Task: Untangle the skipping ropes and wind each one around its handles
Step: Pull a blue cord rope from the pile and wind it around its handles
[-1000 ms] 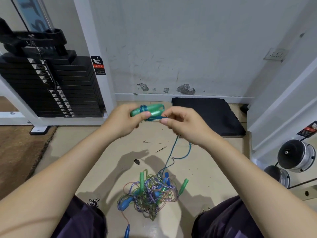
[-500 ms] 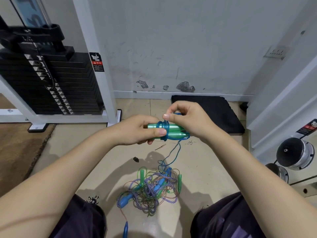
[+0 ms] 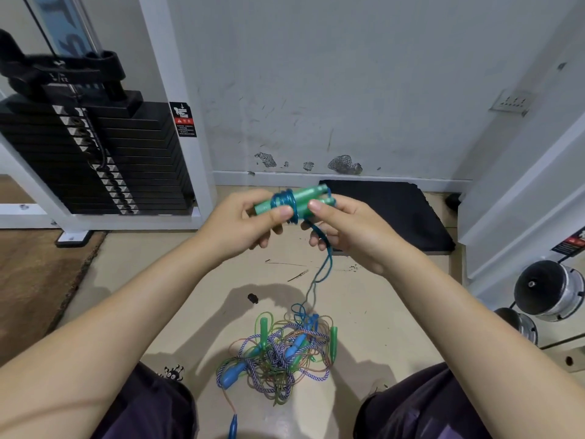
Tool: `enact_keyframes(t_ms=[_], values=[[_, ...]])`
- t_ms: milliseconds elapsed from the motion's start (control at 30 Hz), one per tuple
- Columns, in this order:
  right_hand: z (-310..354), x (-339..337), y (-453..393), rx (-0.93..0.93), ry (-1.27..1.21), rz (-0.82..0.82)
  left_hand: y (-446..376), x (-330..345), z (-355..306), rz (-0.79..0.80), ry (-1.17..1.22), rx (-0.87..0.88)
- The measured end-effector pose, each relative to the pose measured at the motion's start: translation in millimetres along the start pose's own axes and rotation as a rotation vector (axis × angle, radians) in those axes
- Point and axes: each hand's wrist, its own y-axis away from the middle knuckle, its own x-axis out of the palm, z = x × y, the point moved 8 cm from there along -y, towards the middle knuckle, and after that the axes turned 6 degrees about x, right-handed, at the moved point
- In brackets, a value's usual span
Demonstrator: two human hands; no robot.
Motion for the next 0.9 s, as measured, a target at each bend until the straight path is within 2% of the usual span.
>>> enact_keyframes(t_ms=[100, 200, 333, 500, 600, 667, 733, 833, 900], values=[[-13.6, 11.7, -3.0, 0.045, -0.013, 0.055, -3.1, -18.9, 4.2, -0.189, 0.166, -0.02], [-15.4, 22.2, -5.2, 0.014, 0.066, 0.024, -2.1, -26.9, 8.6, -0.285, 0.172, -0.041], [-6.6, 22.3, -4.4, -0.052, 0.236, -0.084, -1.3, -29.1, 10.1, -0.335, 0.186, -0.055], [-12.5, 33.4, -3.0, 0.007, 0.248, -0.041, -0.5, -35.8, 15.9, -0.397, 0.199, -0.086], [-6.0, 32.9, -3.8, -0.057, 0.372, -0.082, -1.6, -40.9, 21.6, -0.421, 0.036, -0.117], [3.3, 30.2, -2.3, -0.132, 0.488, -0.106, -3.8, -41.0, 20.9, -0.374, -0.193, -0.113], [14.6, 22.6, -0.1, -0.207, 0.541, -0.128, -6.6, -31.2, 21.3, -0.235, -0.325, -0.125], [28.1, 8.2, 2.8, -0.305, 0.64, -0.199, -3.8, -5.1, 25.7, 0.081, -0.316, -0.22], [31.3, 4.7, 2.1, -0.354, 0.695, -0.218, 1.2, 8.2, 21.4, 0.246, -0.299, -0.216]])
